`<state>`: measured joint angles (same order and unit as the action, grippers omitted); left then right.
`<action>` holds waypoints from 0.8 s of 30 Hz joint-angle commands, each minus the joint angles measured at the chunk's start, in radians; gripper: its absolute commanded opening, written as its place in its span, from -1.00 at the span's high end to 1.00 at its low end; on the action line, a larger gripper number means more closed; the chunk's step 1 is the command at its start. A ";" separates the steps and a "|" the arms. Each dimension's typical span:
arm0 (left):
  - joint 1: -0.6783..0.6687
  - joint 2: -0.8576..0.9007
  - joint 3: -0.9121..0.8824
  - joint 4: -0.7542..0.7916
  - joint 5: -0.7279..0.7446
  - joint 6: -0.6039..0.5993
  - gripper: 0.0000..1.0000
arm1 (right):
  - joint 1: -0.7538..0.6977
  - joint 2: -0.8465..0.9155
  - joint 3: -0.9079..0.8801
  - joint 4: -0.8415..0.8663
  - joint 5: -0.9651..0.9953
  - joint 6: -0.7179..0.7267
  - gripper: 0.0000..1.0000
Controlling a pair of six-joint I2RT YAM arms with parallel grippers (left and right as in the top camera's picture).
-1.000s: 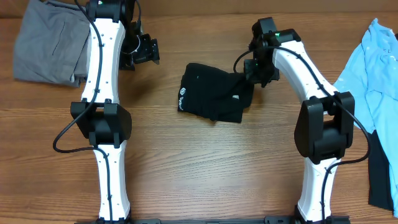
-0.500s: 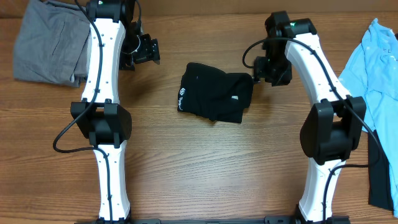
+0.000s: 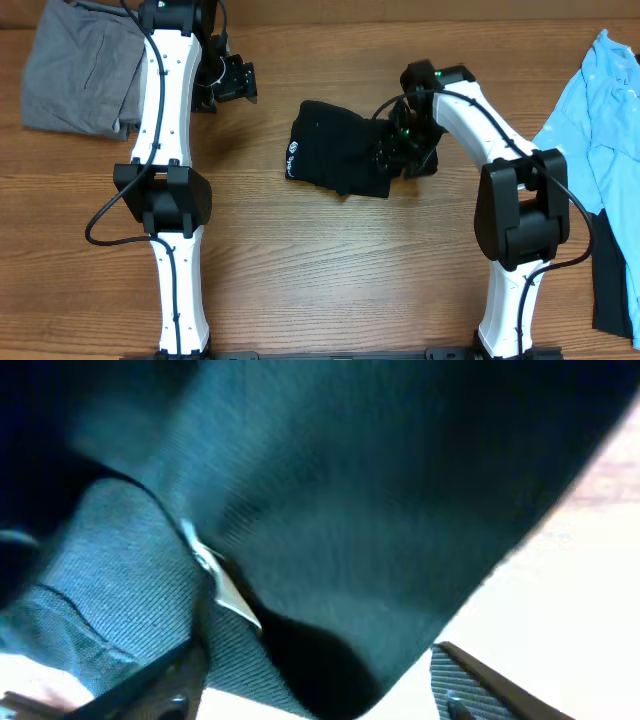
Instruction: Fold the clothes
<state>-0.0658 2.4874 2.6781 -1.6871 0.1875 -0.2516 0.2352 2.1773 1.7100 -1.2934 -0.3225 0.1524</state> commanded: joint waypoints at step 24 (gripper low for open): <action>-0.007 -0.022 0.000 -0.003 0.012 0.047 -0.73 | -0.023 -0.023 -0.014 -0.092 0.270 0.164 0.92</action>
<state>-0.0658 2.4874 2.6781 -1.6871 0.1879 -0.2325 0.2302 2.1773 1.6958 -1.3701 -0.1482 0.2802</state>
